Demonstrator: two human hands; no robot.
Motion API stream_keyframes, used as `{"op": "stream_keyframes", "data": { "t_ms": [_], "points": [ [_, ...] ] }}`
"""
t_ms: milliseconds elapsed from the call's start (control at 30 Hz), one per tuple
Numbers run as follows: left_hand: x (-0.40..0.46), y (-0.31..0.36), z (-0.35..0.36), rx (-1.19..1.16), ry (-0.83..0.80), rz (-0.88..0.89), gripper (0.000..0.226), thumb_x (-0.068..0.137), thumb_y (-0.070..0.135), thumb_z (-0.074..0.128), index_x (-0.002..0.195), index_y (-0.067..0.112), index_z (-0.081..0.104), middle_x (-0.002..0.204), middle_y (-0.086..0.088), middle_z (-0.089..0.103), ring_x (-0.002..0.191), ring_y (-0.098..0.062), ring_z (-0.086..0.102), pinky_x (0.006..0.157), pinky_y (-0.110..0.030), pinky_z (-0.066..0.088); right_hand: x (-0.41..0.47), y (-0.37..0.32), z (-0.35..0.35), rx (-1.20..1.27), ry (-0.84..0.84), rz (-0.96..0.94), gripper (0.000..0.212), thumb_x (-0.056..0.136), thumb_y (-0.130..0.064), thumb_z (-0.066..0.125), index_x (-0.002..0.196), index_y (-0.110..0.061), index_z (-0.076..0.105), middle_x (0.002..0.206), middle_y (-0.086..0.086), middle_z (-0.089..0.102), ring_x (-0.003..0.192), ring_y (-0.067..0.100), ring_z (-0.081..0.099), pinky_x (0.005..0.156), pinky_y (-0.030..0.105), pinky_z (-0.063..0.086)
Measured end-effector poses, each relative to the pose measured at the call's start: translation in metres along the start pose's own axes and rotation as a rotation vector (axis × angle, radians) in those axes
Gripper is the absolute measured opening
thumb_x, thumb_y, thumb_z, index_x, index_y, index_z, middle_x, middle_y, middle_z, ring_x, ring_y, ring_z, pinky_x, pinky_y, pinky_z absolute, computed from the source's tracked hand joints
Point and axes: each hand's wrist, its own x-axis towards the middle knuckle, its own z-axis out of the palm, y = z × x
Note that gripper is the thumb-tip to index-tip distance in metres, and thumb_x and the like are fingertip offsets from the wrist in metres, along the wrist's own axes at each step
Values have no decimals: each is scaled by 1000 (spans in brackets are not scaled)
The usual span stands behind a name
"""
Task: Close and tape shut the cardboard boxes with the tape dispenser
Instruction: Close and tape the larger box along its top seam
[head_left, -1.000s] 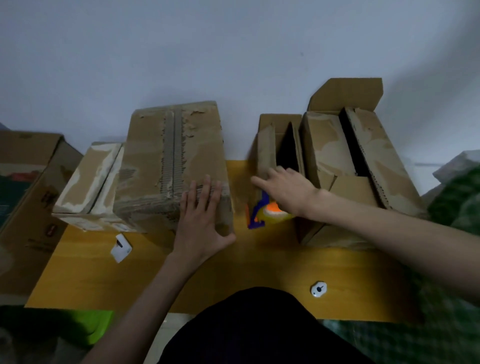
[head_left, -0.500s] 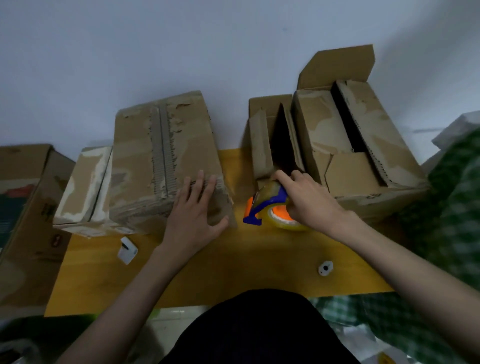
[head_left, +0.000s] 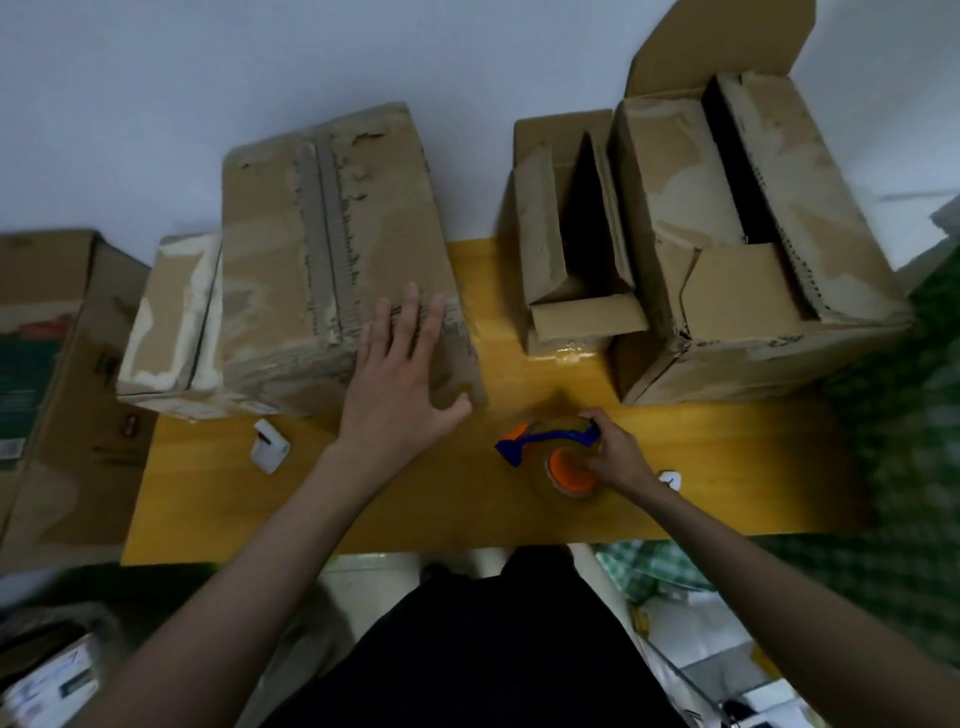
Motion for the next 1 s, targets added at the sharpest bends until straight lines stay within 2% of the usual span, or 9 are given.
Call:
{"op": "stream_keyframes", "data": {
  "t_ms": [100, 233, 367, 500, 600, 733, 833, 900, 1000],
  "points": [
    [-1, 1, 0, 16, -5, -10, 110, 83, 67, 54, 160, 27, -12, 169, -3, -15, 155, -33, -9, 124, -46, -1, 8, 17, 11, 50, -51, 54, 58, 87, 8, 62, 139, -11, 43, 106, 11, 58, 69, 12, 52, 47, 15, 38],
    [-2, 3, 0, 20, -10, -26, 110, 83, 66, 55, 160, 27, -12, 169, -3, -16, 155, -32, -10, 124, -46, -1, 15, 36, 20, 105, -91, 109, 57, 91, -3, 68, 140, -16, 43, 114, 7, 55, 78, 19, 56, 53, 20, 41],
    [-2, 5, -2, 16, -15, -43, 110, 82, 66, 54, 160, 28, -13, 169, -2, -16, 155, -31, -12, 126, -48, 2, 27, 41, 23, 21, -80, 96, 64, 88, -11, 76, 144, -15, 44, 130, 17, 44, 112, 36, 49, 80, 33, 46],
    [-2, 6, -2, 7, -15, -50, 111, 82, 64, 57, 160, 28, -12, 169, -2, -16, 155, -31, -11, 126, -49, 3, 40, 47, 24, -179, -41, 102, 67, 83, -19, 80, 143, -15, 51, 132, 23, 38, 117, 43, 45, 102, 43, 40],
    [-3, 6, -2, 7, -22, -48, 111, 81, 64, 56, 160, 28, -13, 168, -2, -18, 155, -32, -11, 126, -49, 3, 47, 55, 26, -263, -38, 135, 60, 85, -14, 76, 141, -11, 52, 134, 23, 40, 115, 47, 47, 101, 45, 40],
    [-3, 7, -2, 2, -23, -50, 111, 82, 64, 56, 160, 28, -15, 168, -2, -20, 155, -31, -13, 126, -47, 0, 43, 56, 33, -307, 58, 136, 38, 96, -1, 57, 133, 1, 52, 135, 25, 38, 107, 45, 49, 93, 48, 44],
    [-3, 6, -1, -4, -8, -47, 111, 82, 63, 57, 160, 29, -15, 168, -1, -19, 155, -30, -14, 125, -45, -3, 38, 53, 36, -366, 122, 149, 30, 98, 2, 47, 128, 1, 54, 131, 24, 44, 110, 42, 49, 92, 47, 45],
    [-2, 6, 0, -8, -9, -45, 111, 82, 64, 57, 160, 29, -15, 168, -2, -18, 155, -30, -14, 125, -46, -2, 35, 45, 30, -413, 97, 151, 29, 99, 0, 46, 126, -1, 55, 132, 23, 45, 116, 40, 46, 94, 44, 43],
    [-2, 4, 1, -17, -8, -41, 109, 82, 66, 54, 160, 28, -14, 168, -3, -18, 155, -31, -14, 126, -49, 1, 25, 12, 12, -455, 54, 87, 25, 97, -10, 59, 120, -2, 61, 138, 20, 42, 124, 38, 43, 98, 43, 46]
  ]
}}
